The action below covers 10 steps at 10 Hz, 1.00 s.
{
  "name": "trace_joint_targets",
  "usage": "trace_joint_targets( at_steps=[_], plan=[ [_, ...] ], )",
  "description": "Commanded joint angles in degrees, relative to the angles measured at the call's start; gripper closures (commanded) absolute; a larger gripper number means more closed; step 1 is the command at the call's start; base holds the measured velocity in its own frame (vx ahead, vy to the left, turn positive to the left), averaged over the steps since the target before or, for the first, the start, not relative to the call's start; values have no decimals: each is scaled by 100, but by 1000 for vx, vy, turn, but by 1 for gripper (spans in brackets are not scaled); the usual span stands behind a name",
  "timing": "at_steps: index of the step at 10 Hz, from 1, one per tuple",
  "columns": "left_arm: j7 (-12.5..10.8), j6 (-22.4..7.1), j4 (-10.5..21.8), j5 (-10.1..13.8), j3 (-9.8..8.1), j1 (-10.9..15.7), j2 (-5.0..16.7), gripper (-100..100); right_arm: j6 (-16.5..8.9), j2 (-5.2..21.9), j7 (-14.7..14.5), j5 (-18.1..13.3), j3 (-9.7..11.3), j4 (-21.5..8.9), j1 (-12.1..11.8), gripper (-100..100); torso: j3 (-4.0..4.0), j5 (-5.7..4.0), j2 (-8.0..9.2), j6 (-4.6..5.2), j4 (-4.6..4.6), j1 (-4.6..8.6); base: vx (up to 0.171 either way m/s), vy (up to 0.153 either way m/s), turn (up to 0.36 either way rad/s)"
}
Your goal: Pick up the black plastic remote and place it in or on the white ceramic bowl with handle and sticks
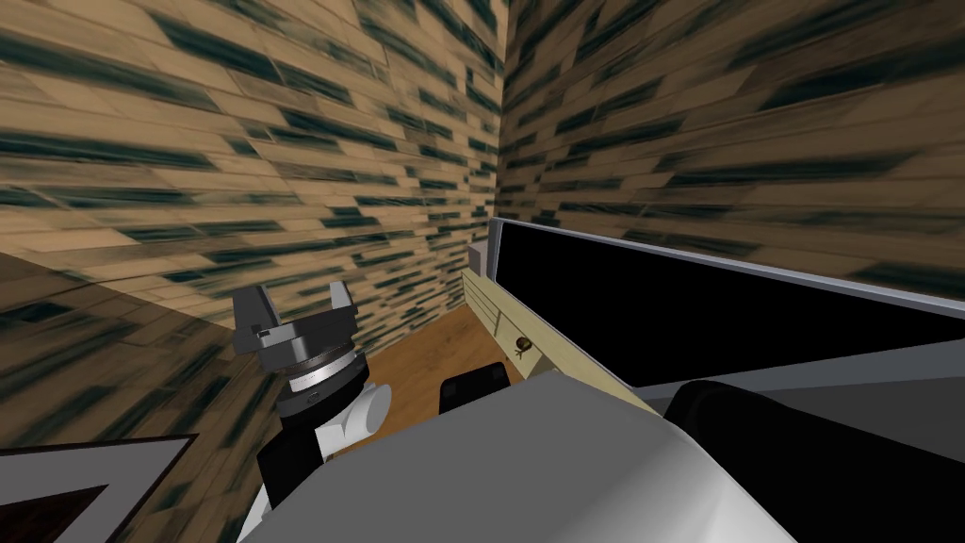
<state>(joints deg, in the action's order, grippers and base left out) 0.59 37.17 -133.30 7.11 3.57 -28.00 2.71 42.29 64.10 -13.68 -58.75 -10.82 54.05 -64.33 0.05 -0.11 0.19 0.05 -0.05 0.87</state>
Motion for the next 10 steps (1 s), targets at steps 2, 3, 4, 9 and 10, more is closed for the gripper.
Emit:
trace_joint_targets(
  at_steps=[2,3,4,9,10],
  plan=[
    [0,0,0,0,0,0,0,0,27,-124,71,-198,12,312,-53,100,0,4,1,-4,0,-13,-62,-86,-19],
    [0,0,0,0,0,1,0,0,62,-209,79,-309,28,425,-37,100,8,4,16,0,1,-10,-107,-147,-51],
    [0,0,0,0,0,1,0,0,87,-272,86,-390,41,508,-23,100,15,-1,27,2,4,5,-83,-170,-38],
    [0,0,0,0,1,0,-1,0,48,-246,100,-340,28,499,-74,-100,-9,8,-14,-9,-4,-36,-9,-19,-1],
    [0,0,0,0,1,0,-1,0,48,-246,100,-340,28,499,-74,-100,-9,9,-15,-9,-4,-37,0,0,0]
  ],
)
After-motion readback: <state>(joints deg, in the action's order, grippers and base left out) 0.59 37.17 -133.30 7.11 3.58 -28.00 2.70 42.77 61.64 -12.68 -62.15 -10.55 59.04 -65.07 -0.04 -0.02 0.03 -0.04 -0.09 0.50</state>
